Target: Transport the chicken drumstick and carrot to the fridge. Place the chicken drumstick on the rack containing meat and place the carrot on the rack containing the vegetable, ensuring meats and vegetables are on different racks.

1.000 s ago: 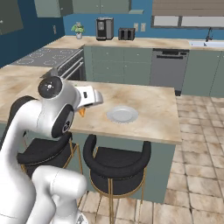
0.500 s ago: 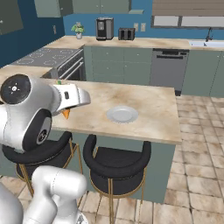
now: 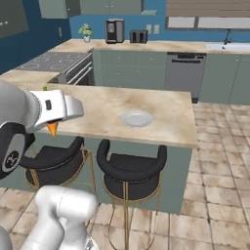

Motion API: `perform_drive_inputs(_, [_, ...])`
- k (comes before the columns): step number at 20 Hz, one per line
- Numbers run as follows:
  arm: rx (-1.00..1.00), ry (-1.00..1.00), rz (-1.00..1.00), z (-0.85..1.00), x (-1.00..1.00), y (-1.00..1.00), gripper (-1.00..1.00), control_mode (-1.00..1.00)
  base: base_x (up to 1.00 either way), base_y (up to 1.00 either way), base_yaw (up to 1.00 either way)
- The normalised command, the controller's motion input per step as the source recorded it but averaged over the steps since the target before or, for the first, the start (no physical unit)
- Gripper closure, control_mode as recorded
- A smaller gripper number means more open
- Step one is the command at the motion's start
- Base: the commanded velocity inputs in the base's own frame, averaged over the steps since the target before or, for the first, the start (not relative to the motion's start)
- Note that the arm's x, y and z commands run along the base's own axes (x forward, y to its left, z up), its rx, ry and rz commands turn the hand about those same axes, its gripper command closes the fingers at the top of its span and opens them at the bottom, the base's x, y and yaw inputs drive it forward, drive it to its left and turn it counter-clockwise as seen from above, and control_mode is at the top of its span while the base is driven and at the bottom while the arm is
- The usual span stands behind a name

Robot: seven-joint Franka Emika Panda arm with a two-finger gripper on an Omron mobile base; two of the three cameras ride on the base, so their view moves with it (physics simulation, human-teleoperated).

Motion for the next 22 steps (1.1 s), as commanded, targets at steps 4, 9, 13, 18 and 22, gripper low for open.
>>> perform_drive_inputs(4, [0.0, 0.0, 0.0, 0.0, 0.0, 0.0, 1.0, 1.0, 0.0, -0.34, -0.77])
perform_drive_inputs(9, [0.0, 0.0, 0.0, 0.0, 0.0, 0.0, 1.0, 1.0, 0.0, 0.0, -1.0])
perform_drive_inputs(13, [0.0, 0.0, 0.0, 0.0, 0.0, 0.0, 1.0, 1.0, 0.0, 0.0, -1.0])
perform_drive_inputs(18, [0.0, 0.0, 0.0, 0.0, 0.0, 0.0, 1.0, 1.0, 0.67, -0.16, -0.61])
perform_drive_inputs(22, [0.0, 0.0, 0.0, 0.0, 0.0, 0.0, 1.0, 1.0, 1.0, -0.85, -0.09])
